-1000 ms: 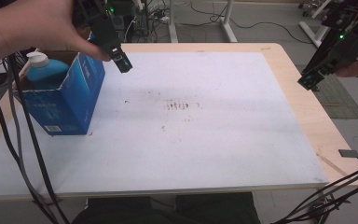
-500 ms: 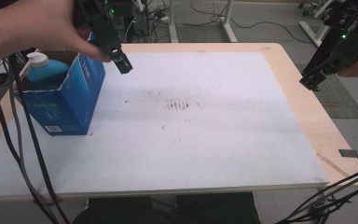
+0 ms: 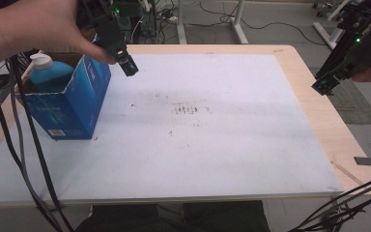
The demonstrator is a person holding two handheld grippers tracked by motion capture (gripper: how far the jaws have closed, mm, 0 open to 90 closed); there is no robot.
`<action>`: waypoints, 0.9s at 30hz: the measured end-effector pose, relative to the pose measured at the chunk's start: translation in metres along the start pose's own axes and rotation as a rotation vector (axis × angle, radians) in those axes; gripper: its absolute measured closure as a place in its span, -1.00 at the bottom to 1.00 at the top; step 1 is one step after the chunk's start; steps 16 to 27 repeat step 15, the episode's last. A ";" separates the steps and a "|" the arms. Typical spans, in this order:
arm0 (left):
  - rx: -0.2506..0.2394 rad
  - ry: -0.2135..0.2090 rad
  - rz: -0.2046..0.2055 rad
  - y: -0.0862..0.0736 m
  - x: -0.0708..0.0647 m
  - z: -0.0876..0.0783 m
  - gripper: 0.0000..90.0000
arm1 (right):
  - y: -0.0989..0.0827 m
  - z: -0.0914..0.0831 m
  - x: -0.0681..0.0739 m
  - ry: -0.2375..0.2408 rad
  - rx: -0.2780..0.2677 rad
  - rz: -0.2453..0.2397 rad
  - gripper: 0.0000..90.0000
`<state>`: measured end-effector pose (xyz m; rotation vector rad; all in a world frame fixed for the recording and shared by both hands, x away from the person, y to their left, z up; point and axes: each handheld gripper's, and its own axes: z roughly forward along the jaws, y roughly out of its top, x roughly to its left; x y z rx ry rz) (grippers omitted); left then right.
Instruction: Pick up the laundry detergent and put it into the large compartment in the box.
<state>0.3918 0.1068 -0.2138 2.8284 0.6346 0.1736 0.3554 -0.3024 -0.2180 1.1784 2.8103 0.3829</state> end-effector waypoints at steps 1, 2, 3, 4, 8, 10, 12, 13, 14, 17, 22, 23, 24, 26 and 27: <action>0.001 0.000 -0.002 0.000 0.000 0.000 -0.54 | 0.000 0.000 0.000 0.001 0.002 -0.001 -0.73; 0.002 0.001 -0.003 0.000 0.000 0.000 -0.54 | 0.001 0.000 0.000 0.000 0.003 -0.001 -0.73; 0.003 0.001 -0.001 -0.001 0.000 0.000 -0.54 | 0.001 0.000 0.000 0.000 0.002 -0.001 -0.73; 0.003 0.002 -0.002 -0.001 0.000 -0.001 -0.54 | 0.001 0.000 0.000 0.000 0.003 -0.002 -0.73; 0.001 0.003 -0.005 -0.002 0.000 -0.001 -0.54 | 0.002 0.000 0.000 -0.001 0.001 -0.007 -0.73; 0.004 0.005 -0.005 -0.002 0.000 -0.001 -0.54 | 0.002 0.000 0.001 0.000 0.002 -0.005 -0.73; 0.004 0.003 -0.010 -0.003 0.000 -0.001 -0.54 | 0.002 0.000 0.001 0.001 0.001 -0.005 -0.73; 0.004 0.003 -0.010 -0.003 0.000 -0.001 -0.54 | 0.002 0.000 0.000 0.001 0.000 -0.008 -0.73; 0.003 0.004 -0.009 -0.003 0.000 -0.001 -0.54 | 0.002 0.000 0.001 0.001 0.003 -0.005 -0.73; 0.005 0.004 -0.006 -0.003 0.000 -0.002 -0.54 | 0.002 0.001 0.001 0.001 0.002 -0.007 -0.73; 0.005 0.004 -0.006 -0.003 0.000 -0.002 -0.54 | 0.002 0.001 0.001 0.001 0.002 -0.007 -0.73; 0.005 0.004 -0.006 -0.003 0.000 -0.002 -0.54 | 0.002 0.001 0.001 0.001 0.002 -0.007 -0.73; 0.005 0.004 -0.006 -0.003 0.000 -0.002 -0.54 | 0.002 0.001 0.001 0.001 0.002 -0.007 -0.73; 0.005 0.004 -0.006 -0.003 0.000 -0.002 -0.54 | 0.002 0.001 0.001 0.001 0.002 -0.007 -0.73; 0.005 0.004 -0.006 -0.003 0.000 -0.002 -0.54 | 0.002 0.001 0.001 0.001 0.002 -0.007 -0.73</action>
